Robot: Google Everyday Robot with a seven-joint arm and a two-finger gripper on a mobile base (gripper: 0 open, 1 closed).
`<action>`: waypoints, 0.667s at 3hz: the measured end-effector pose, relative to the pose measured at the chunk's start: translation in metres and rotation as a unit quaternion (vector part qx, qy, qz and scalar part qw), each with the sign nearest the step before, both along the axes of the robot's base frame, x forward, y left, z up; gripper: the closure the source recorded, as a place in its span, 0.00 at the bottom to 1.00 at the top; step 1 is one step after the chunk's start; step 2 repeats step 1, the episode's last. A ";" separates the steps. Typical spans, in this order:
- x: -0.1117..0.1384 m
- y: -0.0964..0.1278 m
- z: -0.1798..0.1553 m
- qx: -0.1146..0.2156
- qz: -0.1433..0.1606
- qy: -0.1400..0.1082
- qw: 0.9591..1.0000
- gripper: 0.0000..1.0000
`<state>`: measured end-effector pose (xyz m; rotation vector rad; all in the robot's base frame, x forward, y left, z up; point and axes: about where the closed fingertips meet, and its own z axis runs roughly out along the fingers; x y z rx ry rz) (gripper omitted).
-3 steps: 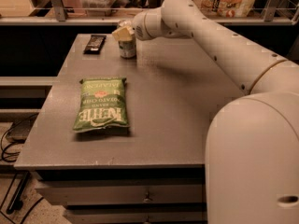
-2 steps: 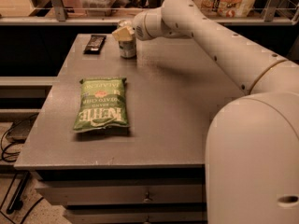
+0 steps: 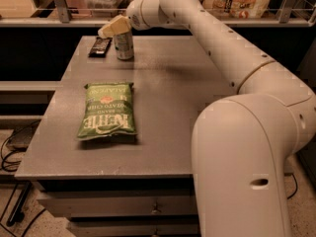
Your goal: Move 7up can near rxbar chocolate
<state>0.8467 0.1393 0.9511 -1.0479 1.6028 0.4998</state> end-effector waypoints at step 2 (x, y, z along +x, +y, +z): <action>0.000 0.000 0.000 0.000 0.000 0.000 1.000 0.00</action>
Offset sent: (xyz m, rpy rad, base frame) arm 0.0000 0.0000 0.0000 0.0000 0.0000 0.0000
